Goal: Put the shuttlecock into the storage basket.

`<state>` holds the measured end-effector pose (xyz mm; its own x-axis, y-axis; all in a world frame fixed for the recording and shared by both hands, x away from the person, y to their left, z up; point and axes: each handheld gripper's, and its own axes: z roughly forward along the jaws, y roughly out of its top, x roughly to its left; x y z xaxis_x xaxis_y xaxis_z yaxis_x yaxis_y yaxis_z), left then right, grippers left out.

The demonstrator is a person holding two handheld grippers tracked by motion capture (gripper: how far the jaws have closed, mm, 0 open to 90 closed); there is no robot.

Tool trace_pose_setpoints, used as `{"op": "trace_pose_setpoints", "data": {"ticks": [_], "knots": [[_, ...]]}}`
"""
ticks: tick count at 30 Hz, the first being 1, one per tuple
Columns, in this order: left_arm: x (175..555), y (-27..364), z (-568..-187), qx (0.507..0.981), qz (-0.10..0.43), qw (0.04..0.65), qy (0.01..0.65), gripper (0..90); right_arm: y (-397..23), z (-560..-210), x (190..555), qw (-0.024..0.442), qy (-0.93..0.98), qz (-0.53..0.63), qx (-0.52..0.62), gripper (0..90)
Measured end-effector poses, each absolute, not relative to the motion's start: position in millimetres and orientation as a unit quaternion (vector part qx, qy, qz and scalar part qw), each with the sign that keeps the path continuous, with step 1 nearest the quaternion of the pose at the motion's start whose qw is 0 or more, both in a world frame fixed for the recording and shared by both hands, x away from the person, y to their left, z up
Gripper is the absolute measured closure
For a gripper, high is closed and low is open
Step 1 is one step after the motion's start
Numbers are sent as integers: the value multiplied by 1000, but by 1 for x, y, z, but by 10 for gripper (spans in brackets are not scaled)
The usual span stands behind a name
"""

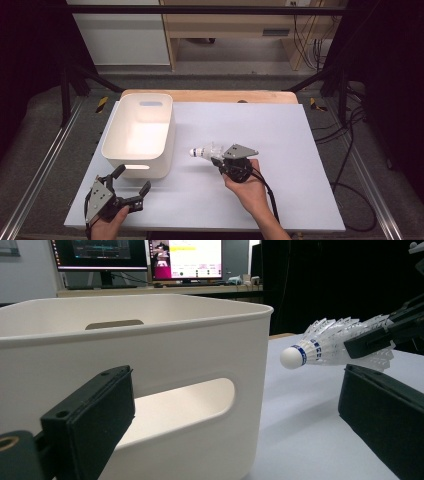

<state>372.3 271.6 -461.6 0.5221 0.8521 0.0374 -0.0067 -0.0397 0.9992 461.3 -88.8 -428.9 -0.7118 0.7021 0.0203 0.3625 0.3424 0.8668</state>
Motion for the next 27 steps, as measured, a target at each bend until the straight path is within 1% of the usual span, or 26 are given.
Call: {"op": "trace_pose_setpoints", "data": {"ticks": [15,27], "knots": [[371,272,-462,628,354,606,336,16,-85,-402,471,184,796,479,322,892],[371,269,-461,631,352,606,333,16,-73,-370,484,189,795,489,304,892]]}}
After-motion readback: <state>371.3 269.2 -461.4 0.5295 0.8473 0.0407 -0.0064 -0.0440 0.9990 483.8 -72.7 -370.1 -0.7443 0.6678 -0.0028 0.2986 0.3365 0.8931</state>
